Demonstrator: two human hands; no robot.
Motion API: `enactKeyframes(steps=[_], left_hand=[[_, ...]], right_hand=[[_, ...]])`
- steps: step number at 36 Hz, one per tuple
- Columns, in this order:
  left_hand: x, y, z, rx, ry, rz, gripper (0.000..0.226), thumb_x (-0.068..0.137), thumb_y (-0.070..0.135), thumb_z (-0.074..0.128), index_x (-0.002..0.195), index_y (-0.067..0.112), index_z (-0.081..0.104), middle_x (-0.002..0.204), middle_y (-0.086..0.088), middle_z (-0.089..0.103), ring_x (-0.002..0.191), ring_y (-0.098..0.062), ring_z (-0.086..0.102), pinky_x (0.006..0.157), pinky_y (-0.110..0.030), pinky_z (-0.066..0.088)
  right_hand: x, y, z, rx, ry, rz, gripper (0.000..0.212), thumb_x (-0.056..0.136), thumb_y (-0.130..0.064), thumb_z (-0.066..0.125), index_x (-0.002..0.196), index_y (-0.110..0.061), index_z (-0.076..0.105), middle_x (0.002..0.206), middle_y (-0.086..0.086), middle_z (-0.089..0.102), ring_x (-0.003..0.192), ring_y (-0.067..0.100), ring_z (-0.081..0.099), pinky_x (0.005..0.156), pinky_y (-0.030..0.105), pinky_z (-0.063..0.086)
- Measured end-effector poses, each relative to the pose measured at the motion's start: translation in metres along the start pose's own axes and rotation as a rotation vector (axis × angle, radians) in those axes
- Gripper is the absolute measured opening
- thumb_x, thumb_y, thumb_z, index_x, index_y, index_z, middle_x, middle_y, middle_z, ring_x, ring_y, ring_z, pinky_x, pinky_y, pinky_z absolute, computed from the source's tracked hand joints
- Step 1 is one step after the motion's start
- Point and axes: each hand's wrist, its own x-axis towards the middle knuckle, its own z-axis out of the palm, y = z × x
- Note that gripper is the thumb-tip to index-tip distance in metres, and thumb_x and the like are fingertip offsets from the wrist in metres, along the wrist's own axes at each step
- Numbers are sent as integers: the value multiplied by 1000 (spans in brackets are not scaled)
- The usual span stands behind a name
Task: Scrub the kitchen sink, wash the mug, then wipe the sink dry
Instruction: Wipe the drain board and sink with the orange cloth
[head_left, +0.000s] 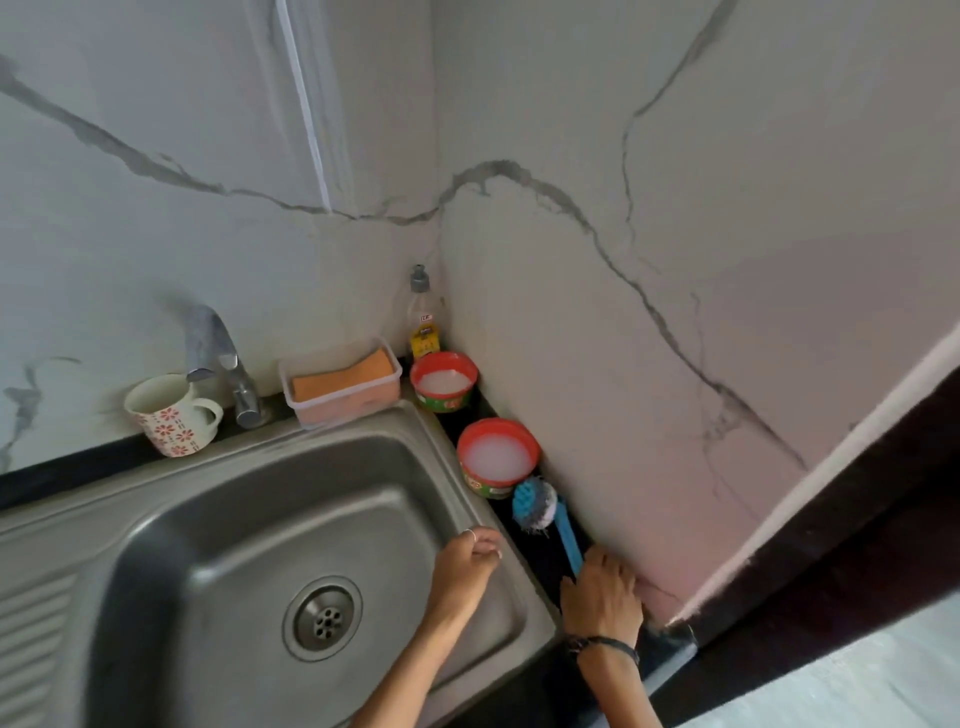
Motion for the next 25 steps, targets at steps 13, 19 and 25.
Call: enactKeyframes(steps=[13,19,25], left_hand=[[19,5,-14,-122,28,-27,30,88,0,51,117,6,58,107,-9,64,95,-13,57,72,-13,42],[33,9,-22,-63,22,-37,46,87,-5,50,132,5,48,134,-10,51,124,-20,49,102,-27,36],[40,12,-27,-35,-14,-32,53,88,-7,49,138,6,41,143,-8,42,133,-18,39,106,-24,30]], right_hand=[[-12,-3,-15,522,-17,39,15,94,-16,44,94,-8,31,106,22,62,97,40,60,75,39,46],[-16,-9,-29,568,70,-49,16,94,-15,46,94,-12,30,90,12,59,81,34,61,59,30,36],[-19,-26,-54,604,169,-171,15,95,-12,44,99,-14,29,83,3,49,68,26,48,55,30,28]])
